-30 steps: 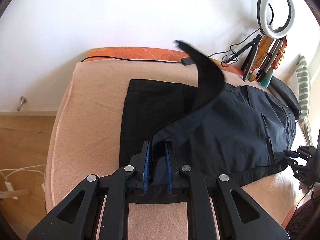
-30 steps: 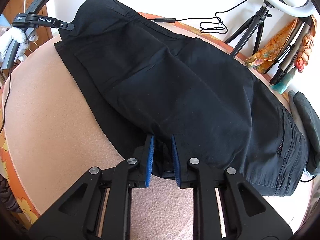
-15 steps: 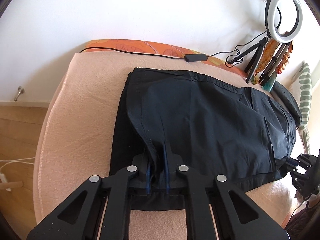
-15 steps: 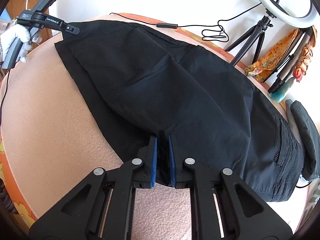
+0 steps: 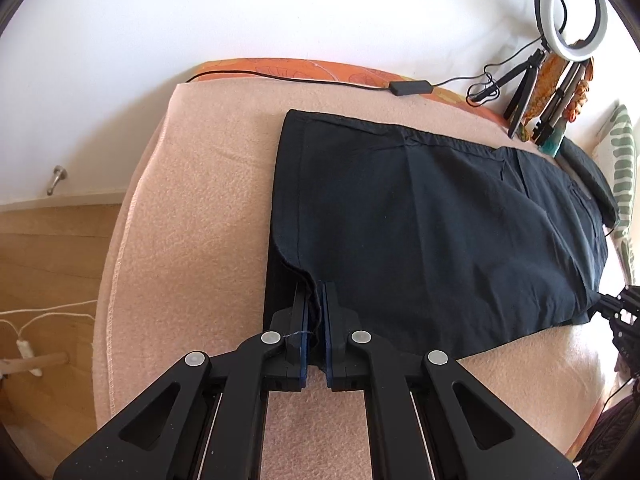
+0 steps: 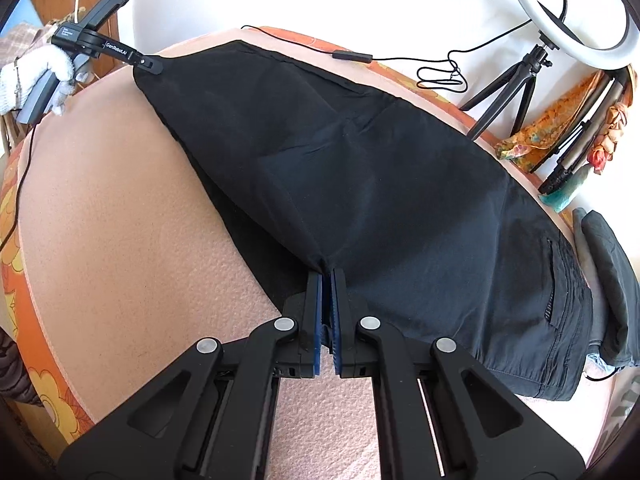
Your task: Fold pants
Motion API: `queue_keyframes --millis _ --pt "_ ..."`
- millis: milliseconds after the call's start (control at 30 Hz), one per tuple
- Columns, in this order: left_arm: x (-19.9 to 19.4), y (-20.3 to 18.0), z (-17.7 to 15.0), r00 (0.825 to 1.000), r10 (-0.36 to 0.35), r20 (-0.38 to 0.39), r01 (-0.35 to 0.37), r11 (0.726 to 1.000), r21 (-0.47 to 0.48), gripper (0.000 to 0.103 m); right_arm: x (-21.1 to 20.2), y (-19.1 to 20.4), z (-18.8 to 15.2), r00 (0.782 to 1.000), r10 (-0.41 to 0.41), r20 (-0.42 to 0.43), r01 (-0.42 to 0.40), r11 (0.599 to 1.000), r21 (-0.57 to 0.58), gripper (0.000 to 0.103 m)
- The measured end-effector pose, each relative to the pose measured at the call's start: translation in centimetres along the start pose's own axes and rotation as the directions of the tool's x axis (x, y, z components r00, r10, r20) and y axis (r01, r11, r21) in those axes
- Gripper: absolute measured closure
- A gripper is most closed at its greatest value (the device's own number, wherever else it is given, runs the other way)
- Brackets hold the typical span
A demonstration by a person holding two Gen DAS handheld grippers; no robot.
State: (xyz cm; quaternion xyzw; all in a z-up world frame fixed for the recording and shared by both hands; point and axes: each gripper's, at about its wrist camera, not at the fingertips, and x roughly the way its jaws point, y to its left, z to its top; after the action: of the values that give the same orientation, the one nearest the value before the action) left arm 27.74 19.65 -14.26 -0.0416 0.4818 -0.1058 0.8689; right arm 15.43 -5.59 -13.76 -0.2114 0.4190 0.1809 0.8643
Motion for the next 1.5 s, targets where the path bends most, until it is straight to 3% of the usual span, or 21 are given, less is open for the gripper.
queue_keyframes --millis 200,300,333,367,400,433,533,600,633,733,800,967,1033,1167,1300,1433,1500 --pt "-0.2 -0.4 0.1 0.998 0.054 0.016 -0.054 0.998 0.026 0.093 -0.3 -0.7 -0.4 0.999 0.043 -0.004 -0.043 0.998 0.042 0.097" --pt "-0.6 -0.4 0.1 0.996 0.087 0.027 -0.088 0.996 0.024 0.086 -1.3 -1.9 -0.7 0.996 0.086 0.019 -0.088 0.991 0.102 0.093" --pt "-0.9 -0.4 0.1 0.996 0.082 0.033 -0.083 0.996 0.023 0.083 -1.8 -2.6 -0.9 0.995 0.1 0.028 -0.103 0.986 0.132 0.084" --pt "-1.2 -0.5 0.1 0.995 0.089 0.042 -0.089 0.996 0.021 0.075 -2.3 -3.3 -1.3 0.994 0.101 0.041 -0.107 0.981 0.164 0.068" --pt "-1.6 -0.5 0.0 0.994 0.1 0.052 -0.101 0.995 0.016 0.064 -2.8 -4.1 -1.7 0.994 0.093 0.052 -0.101 0.976 0.193 0.059" --pt "-2.0 -0.6 0.0 0.992 0.109 0.064 -0.11 0.994 0.008 0.06 -3.2 -5.0 -2.2 0.995 0.077 0.059 -0.089 0.97 0.225 0.047" --pt "-3.4 -0.6 -0.3 0.993 0.069 0.097 -0.065 0.997 -0.042 0.052 -4.3 -7.3 -3.7 0.997 0.05 0.051 -0.063 0.95 0.305 0.046" --pt "-4.0 -0.5 -0.6 0.994 0.026 0.107 -0.015 0.994 -0.104 0.039 -5.0 -8.5 -4.4 0.998 0.032 0.048 -0.046 0.939 0.34 0.046" --pt "-4.2 -0.3 -0.8 0.994 -0.006 0.107 0.021 0.989 -0.145 0.039 -5.5 -8.9 -4.7 0.998 0.025 0.049 -0.041 0.936 0.351 0.046" --pt "-4.0 0.0 -1.7 0.989 -0.107 0.1 0.132 0.947 -0.292 0.039 -6.6 -9.2 -4.8 0.998 0.01 0.069 -0.034 0.932 0.361 0.046" --pt "-3.5 0.4 -2.6 0.978 -0.177 0.106 0.205 0.896 -0.395 0.039 -7.1 -9.4 -4.8 0.996 0.014 0.086 -0.044 0.932 0.361 0.046" --pt "-2.3 0.8 -4.4 0.966 -0.229 0.122 0.255 0.755 -0.604 0.039 -7.7 -8.4 -4.0 0.995 0.011 0.103 -0.044 0.942 0.332 0.046" --pt "-1.8 0.7 -5.0 0.962 -0.237 0.135 0.268 0.721 -0.639 0.039 -7.9 -8.0 -3.7 0.994 0.012 0.111 -0.047 0.946 0.32 0.046" --pt "-1.5 0.4 -4.4 0.962 -0.205 0.179 0.272 0.731 -0.626 0.039 -8.4 -7.7 -3.4 0.991 0.02 0.131 -0.061 0.946 0.318 0.046" --pt "-0.6 0.8 -3.5 0.95 -0.206 0.233 0.31 0.702 -0.641 0.039 -8.5 -7.9 -3.1 0.99 0.024 0.14 -0.069 0.943 0.325 0.046" --pt "-0.3 0.2 -2.7 0.953 -0.186 0.238 0.298 0.714 -0.634 0.039 -8.1 -8.1 -2.9 0.99 0.032 0.137 -0.076 0.94 0.333 0.046" --pt "-0.6 -0.3 -2.9 0.942 -0.21 0.263 0.331 0.719 -0.611 0.039 -8.1 -7.9 -2.8 0.99 0.031 0.136 -0.074 0.942 0.326 0.046"
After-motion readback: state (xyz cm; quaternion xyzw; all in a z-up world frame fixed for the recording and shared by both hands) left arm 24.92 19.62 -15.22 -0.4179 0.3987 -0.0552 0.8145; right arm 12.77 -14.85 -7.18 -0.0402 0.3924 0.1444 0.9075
